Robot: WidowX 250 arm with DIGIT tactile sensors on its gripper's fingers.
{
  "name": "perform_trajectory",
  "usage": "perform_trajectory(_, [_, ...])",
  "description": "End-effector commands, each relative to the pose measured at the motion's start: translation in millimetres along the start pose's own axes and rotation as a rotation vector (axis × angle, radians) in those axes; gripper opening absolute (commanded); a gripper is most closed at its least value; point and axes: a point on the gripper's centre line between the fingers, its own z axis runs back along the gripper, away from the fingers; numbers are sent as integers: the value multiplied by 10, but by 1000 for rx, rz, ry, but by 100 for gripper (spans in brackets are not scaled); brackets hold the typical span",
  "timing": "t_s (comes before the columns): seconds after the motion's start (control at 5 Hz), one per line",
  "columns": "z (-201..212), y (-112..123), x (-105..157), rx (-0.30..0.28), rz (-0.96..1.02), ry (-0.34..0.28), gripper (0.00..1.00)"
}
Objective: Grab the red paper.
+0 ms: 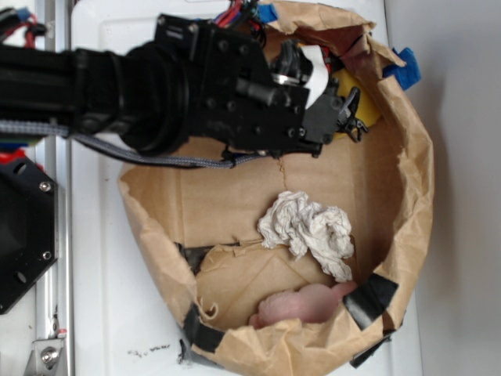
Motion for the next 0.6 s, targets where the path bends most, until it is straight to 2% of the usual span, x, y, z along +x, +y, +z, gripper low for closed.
perform_trajectory(0.0, [474, 52, 159, -125, -49, 84, 0])
perform_trajectory(0.2, [837, 108, 63, -170, -113, 165, 0])
perform_trajectory(0.4, [986, 143, 35, -201, -147, 197, 0])
